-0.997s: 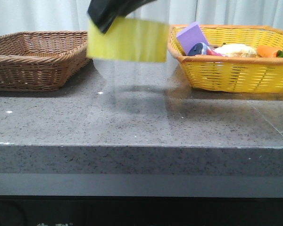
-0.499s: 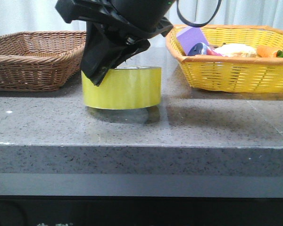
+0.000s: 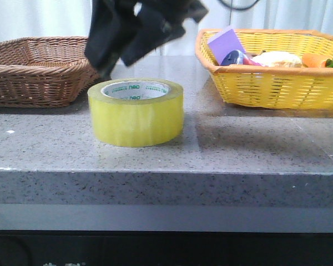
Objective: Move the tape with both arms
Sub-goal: 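Carry the tape roll toward the brown basket and set it on the table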
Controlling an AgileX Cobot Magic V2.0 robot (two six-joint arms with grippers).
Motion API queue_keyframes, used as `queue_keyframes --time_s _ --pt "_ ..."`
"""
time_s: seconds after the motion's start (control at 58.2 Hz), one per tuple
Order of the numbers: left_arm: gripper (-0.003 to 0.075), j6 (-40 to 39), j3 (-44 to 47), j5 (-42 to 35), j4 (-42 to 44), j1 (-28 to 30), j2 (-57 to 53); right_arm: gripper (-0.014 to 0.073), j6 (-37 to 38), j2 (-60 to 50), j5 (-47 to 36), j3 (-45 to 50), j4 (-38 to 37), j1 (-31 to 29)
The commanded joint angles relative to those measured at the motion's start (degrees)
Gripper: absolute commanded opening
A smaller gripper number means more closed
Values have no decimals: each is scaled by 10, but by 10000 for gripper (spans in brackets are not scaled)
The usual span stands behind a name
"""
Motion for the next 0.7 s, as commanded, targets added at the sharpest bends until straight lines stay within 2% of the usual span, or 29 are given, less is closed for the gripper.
queue_keyframes --time_s 0.0,0.069,0.155,0.189,0.309,0.481,0.688 --pt "565 -2 -20 -41 -2 -3 6 375 -5 -50 -33 -14 26 -4" --pt "565 -2 -20 -41 -2 -3 6 326 -5 -64 -40 -15 30 -7" --pt "565 -2 -20 -41 -2 -3 6 169 -5 -80 -51 -15 30 -12" --pt "565 -2 -20 -41 -2 -3 6 69 -5 -87 -55 -15 30 -15" --pt "565 -2 -20 -41 -2 -3 6 -118 -5 -102 -63 -15 30 -27" --pt "565 -2 -20 -41 -2 -3 6 -121 -5 -144 -68 -14 30 -74" --pt "565 -2 -20 -41 -2 -3 6 -122 -5 -225 -61 9 30 -171"
